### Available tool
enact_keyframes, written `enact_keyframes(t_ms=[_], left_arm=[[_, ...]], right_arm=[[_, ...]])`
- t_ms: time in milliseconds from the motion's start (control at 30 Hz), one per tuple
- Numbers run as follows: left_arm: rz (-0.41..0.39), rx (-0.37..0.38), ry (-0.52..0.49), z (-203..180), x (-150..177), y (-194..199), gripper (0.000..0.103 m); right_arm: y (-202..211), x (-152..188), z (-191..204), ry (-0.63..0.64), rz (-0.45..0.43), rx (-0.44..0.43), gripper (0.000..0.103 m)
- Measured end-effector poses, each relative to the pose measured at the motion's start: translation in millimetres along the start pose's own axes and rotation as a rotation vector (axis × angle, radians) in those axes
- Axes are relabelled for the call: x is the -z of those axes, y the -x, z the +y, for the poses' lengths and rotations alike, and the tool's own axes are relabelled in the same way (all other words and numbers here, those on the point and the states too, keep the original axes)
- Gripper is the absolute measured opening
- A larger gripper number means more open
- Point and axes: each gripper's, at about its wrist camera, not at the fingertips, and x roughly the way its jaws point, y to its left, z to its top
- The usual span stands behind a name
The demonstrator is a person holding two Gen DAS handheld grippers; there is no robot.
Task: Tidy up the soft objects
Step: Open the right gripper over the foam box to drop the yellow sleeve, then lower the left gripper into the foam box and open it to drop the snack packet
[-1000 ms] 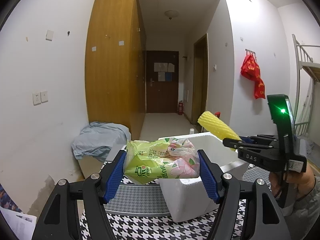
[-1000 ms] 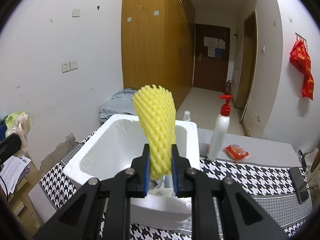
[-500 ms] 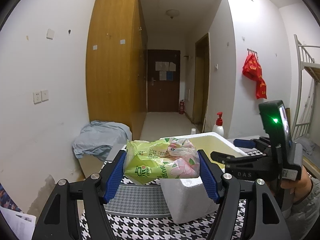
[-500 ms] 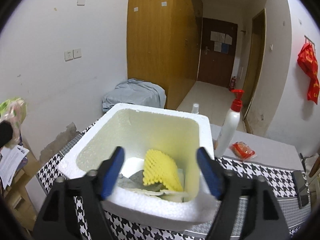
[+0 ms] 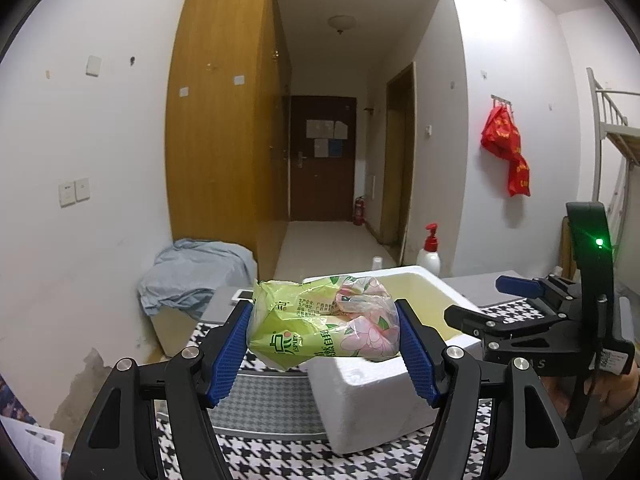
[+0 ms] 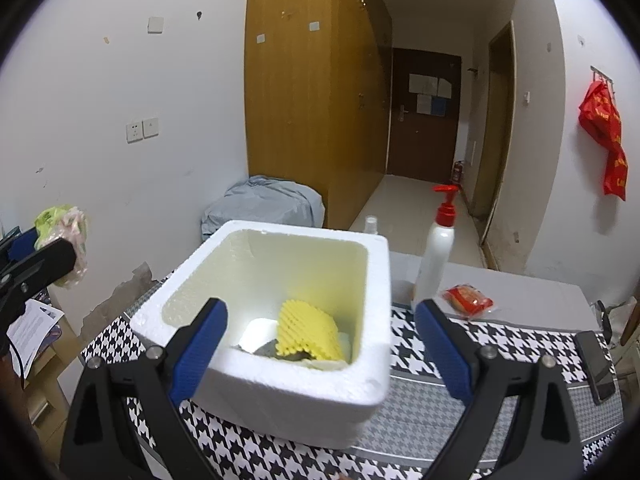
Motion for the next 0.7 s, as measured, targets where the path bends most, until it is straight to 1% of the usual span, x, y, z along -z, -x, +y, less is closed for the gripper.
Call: enact_keyframes(t_ms=[433,700], left_arm=[[0.044,0.085,-0.016,-21,-2,-29,0.071],[0.062,0.116,-0.026,-29,-6,-44,0.071]], right_arm=[[23,13,-35,-0.051,-0.012,0.069,0.097],[31,21,-50,-0.066,-0.015,0.099,0.097]])
